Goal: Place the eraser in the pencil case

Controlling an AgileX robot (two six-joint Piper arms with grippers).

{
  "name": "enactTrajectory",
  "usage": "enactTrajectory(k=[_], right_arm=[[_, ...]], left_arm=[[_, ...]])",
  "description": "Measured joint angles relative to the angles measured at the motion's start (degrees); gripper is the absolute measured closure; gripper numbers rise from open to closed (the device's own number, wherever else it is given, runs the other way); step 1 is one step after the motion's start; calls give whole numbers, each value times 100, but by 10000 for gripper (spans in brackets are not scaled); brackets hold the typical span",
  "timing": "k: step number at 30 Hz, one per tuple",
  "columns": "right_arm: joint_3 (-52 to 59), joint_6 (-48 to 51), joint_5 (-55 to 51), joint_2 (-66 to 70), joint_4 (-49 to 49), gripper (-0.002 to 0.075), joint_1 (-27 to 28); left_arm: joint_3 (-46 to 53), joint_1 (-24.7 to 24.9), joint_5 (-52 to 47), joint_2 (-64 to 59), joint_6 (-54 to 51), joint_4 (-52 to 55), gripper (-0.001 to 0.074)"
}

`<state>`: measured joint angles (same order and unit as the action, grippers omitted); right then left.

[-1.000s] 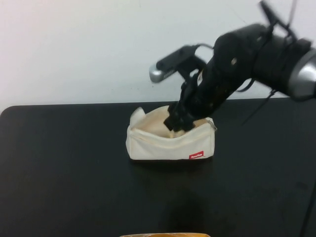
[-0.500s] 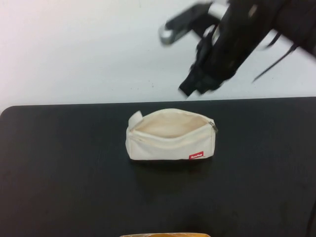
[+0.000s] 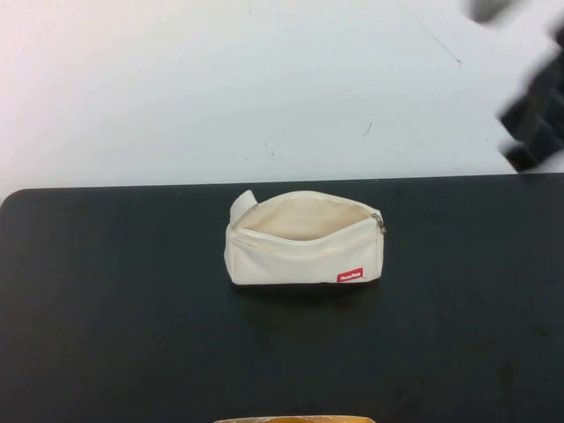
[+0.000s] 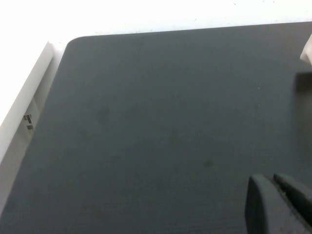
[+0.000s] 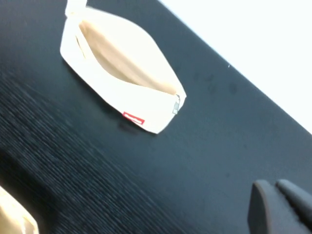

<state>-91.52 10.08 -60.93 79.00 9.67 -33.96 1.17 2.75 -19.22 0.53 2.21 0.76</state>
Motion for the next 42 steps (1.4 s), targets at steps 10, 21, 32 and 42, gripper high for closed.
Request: enactTrajectory(k=[10, 21, 32, 42], right_arm=[[4325, -483, 2831, -3364, 127, 727, 0], [5022, -643, 2344, -4132, 138, 727, 0], [5022, -643, 2224, -4132, 138, 727, 0], [5022, -714, 2163, -4389, -25, 727, 1466]], left_arm=[[0, 0, 0, 0, 0, 0, 736], [0, 0, 0, 0, 0, -9, 736], [0, 0, 0, 0, 0, -9, 737], [0, 0, 0, 0, 0, -9, 736]])
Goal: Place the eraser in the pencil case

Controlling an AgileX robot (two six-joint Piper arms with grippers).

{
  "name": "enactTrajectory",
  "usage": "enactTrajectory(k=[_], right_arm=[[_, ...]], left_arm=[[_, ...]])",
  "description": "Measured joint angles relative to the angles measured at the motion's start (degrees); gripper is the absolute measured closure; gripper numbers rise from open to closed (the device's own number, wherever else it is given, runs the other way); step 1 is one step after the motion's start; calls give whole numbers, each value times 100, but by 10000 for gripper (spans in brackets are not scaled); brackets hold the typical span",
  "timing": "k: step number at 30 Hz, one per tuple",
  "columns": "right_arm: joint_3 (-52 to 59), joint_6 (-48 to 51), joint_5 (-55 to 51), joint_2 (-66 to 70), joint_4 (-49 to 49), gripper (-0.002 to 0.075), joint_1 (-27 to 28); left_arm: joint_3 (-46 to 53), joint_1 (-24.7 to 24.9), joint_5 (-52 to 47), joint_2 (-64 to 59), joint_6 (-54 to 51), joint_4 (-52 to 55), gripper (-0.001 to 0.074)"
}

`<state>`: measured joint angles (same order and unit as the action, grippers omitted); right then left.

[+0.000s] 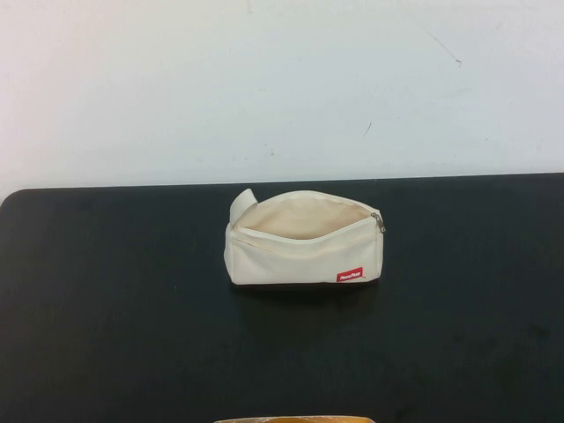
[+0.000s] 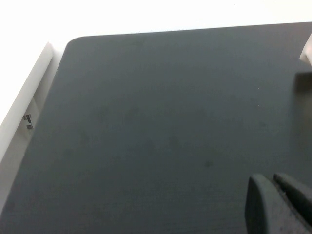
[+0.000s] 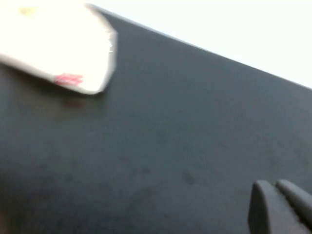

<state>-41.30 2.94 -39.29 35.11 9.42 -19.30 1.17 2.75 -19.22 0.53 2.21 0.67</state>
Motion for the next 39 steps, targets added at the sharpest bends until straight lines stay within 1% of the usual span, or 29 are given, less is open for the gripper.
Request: enactTrajectory(k=[3, 5, 9, 12, 15, 19, 23, 31, 37, 39], right_arm=[[127, -351, -10, -224, -440, 727, 743], [368, -355, -10, -414, -741, 727, 1128], [1361, 217, 387, -854, -942, 727, 1518], [2282, 588, 1223, -1317, -942, 727, 1666], [3143, 697, 2097, -2025, -974, 727, 1813], [4078, 750, 2769, -3026, -984, 727, 1992], [4281, 763, 2742, -3544, -984, 727, 2074], [4293, 763, 2715, -3549, -984, 727, 2074], [4293, 788, 2076, -3560, -984, 727, 2074], [4293, 788, 2019, -3560, -984, 727, 2074]], left_arm=[[0, 0, 0, 0, 0, 0, 736], [0, 0, 0, 0, 0, 0, 736], [0, 0, 0, 0, 0, 0, 736], [0, 0, 0, 0, 0, 0, 736], [0, 0, 0, 0, 0, 0, 736], [0, 0, 0, 0, 0, 0, 736], [0, 0, 0, 0, 0, -4, 736], [0, 0, -9, 0, 0, -13, 736], [0, 0, -9, 0, 0, -13, 736], [0, 0, -9, 0, 0, -13, 736]])
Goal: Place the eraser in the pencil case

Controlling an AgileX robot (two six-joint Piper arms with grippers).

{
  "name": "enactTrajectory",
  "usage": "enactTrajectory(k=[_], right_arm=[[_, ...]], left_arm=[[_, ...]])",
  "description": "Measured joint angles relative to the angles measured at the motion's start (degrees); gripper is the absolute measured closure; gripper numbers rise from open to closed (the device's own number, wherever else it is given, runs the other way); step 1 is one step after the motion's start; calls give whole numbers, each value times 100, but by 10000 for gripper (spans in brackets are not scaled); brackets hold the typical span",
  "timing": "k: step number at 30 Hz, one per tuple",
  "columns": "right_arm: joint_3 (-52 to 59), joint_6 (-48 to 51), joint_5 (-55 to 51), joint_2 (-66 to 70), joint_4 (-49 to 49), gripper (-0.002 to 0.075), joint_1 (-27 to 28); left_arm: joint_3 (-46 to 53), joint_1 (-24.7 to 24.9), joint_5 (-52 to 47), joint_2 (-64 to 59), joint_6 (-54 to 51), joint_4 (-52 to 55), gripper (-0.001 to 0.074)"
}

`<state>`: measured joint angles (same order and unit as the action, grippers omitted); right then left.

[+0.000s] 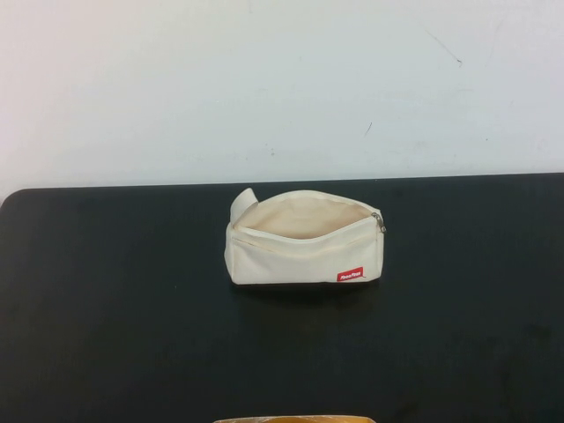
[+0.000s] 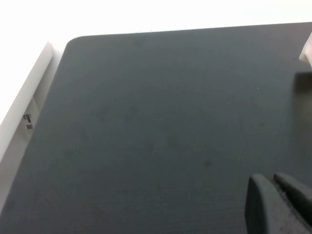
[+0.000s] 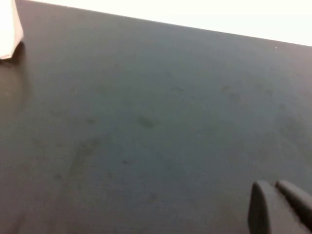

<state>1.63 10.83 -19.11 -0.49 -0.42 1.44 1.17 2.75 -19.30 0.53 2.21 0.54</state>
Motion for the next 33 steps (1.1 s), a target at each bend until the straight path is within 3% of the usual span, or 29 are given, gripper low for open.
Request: enactTrajectory(k=[13, 33], right_arm=[[0, -1139, -9, 0, 328, 727, -46], [-10, -920, -46, 0, 398, 727, -46]], left_arm=[[0, 0, 0, 0, 0, 0, 736], [0, 0, 0, 0, 0, 0, 736]])
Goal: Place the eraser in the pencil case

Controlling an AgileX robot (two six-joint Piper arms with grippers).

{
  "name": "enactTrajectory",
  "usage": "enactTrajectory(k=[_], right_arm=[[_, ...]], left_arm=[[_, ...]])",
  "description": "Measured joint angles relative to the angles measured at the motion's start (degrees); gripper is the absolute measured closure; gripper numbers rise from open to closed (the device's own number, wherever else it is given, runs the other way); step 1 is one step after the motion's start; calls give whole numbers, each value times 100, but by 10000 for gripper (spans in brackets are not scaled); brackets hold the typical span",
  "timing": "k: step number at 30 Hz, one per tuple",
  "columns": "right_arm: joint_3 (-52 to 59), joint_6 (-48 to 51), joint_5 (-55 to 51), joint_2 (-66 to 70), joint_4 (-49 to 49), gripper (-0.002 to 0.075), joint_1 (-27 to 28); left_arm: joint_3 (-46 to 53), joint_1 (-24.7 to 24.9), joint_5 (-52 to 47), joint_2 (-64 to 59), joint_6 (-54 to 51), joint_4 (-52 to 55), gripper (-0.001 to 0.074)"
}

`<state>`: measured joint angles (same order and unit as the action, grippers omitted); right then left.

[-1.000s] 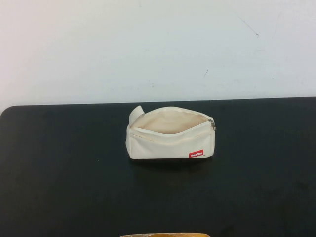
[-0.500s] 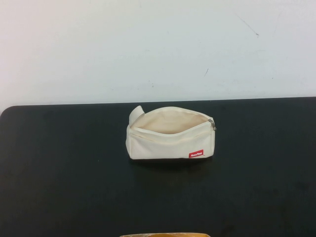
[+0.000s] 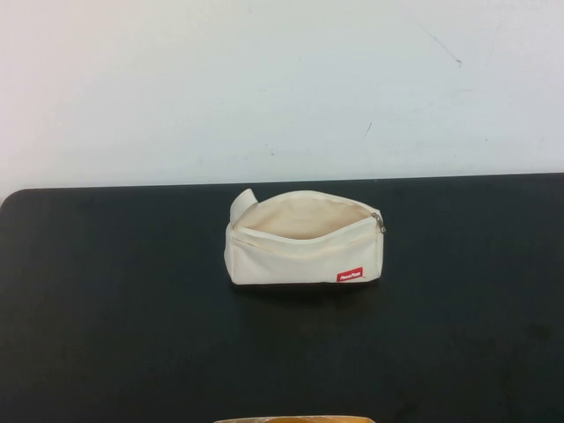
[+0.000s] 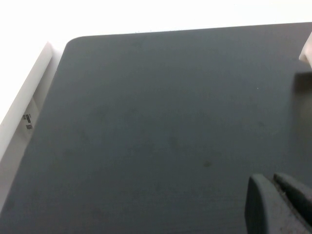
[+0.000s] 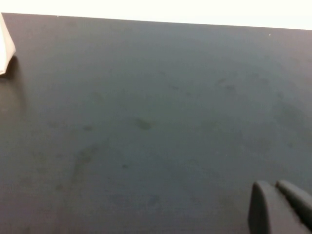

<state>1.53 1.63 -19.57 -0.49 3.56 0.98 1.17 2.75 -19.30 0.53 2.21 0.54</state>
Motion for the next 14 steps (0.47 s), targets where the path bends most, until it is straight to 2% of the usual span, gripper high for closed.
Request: enactTrajectory(k=[14], right_arm=[[0, 144, -10, 0, 3, 727, 0]], left_arm=[[0, 0, 0, 0, 0, 0, 736]])
